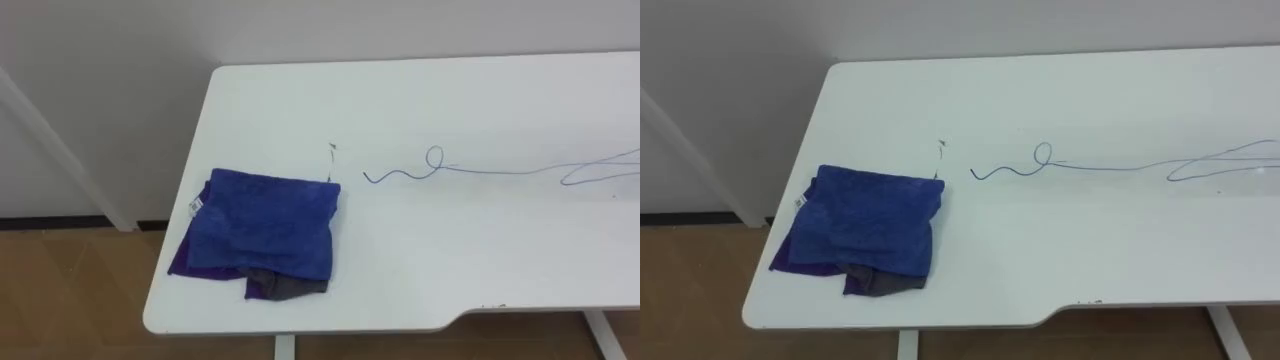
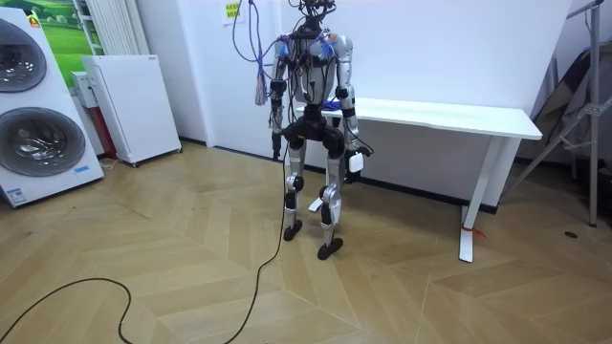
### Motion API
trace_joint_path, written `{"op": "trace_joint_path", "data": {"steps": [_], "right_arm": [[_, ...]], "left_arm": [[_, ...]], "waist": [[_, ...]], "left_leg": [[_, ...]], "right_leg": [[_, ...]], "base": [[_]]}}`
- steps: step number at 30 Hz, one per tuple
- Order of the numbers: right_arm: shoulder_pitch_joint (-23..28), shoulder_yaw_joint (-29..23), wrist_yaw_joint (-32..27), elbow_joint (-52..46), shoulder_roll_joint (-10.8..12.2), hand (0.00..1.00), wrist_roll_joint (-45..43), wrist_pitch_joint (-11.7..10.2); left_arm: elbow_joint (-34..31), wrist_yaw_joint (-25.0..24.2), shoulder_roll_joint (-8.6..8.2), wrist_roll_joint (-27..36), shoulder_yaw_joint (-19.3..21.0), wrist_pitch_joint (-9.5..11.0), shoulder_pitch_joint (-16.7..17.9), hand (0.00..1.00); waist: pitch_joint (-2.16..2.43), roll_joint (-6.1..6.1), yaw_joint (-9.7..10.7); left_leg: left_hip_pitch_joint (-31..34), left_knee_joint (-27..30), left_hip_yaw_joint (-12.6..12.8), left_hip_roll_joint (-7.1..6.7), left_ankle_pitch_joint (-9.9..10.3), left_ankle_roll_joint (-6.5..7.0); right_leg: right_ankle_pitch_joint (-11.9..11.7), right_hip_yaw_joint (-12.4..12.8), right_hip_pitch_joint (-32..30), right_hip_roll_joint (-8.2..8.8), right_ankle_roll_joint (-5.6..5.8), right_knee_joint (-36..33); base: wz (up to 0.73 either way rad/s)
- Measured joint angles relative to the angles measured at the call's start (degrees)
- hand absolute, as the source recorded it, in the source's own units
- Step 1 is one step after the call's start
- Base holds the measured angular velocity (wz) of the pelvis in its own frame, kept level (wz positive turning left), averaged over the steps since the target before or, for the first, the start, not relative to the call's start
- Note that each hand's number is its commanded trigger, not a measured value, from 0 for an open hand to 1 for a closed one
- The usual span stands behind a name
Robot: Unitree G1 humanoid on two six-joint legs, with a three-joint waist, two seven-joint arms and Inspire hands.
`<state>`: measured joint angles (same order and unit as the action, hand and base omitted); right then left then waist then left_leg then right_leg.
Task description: Wipe table
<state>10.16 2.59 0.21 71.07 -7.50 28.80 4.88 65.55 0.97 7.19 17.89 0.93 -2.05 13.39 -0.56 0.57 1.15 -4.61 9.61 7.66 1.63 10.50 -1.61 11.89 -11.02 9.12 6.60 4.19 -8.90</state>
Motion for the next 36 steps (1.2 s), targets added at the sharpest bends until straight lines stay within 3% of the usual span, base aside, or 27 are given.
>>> {"op": "trace_joint_path", "data": {"steps": [18, 21, 27, 30, 32, 36], "right_arm": [[0.7, -0.6, 1.5, 0.2, 0.0, 0.0, 1.8, 0.0], [1.0, -3.1, 0.2, 0.3, 0.0, 0.0, 5.0, 0.1], [1.7, -15.5, -4.5, 1.4, -0.5, 0.0, 8.3, 0.8], [1.3, -21.4, -8.4, 0.7, -3.0, 0.0, 7.5, 1.6], [0.1, -24.9, -12.2, -2.3, -5.9, 0.0, 6.4, 2.1], [-2.3, -27.0, -17.8, -7.4, -9.0, 0.0, 3.8, 2.0]], "left_arm": [[-0.2, -0.5, -0.02, 0.6, 0.3, -0.1, 0.0, 0.0], [-0.2, -0.5, -0.04, 0.6, 1.1, -0.4, 0.2, 0.0], [-0.2, -0.4, 0.2, 0.5, 7.6, -0.8, 1.3, 0.0], [-0.2, -0.4, 0.45, -0.2, 11.3, -1.7, 1.6, 0.0], [-0.2, -0.5, 1.22, -1.9, 12.9, -2.3, 1.5, 0.0], [-0.5, -0.2, 3.41, -2.6, 13.8, -3.0, 1.9, 0.0]], "waist": [[-0.05, 0.06, 0.0], [0.09, -0.22, 0.2], [0.12, -0.74, 2.0], [0.1, -1.35, 2.4], [-0.03, -2.14, 2.5], [-0.06, -4.08, 2.8]], "left_leg": [[-0.2, 0.1, 0.0, 0.01, 0.0, 0.0], [-0.6, 0.0, 0.0, 0.01, 0.0, 0.0], [-1.2, -0.1, 0.0, -0.02, 0.1, -0.02], [-1.9, -0.2, 0.3, -0.01, 0.1, 0.03], [-2.0, -0.1, 0.7, -0.02, 0.2, 0.07], [-1.9, 0.2, 0.9, -0.01, 0.2, 0.08]], "right_leg": [[0.0, 0.2, 0.0, 0.0, 0.0, 0.0], [0.0, 0.0, 0.1, 0.02, 0.0, 0.0], [0.0, -0.2, 1.0, 0.07, 0.0, 0.0], [0.0, 0.0, 1.3, 0.14, 0.03, -0.2], [0.1, 0.4, 0.9, 0.2, 0.06, -0.5], [0.2, 0.7, 0.7, 0.21, 0.15, -0.7]], "base": [[0.0], [0.0], [-0.01], [-0.1], [-0.12], [-0.02]]}}
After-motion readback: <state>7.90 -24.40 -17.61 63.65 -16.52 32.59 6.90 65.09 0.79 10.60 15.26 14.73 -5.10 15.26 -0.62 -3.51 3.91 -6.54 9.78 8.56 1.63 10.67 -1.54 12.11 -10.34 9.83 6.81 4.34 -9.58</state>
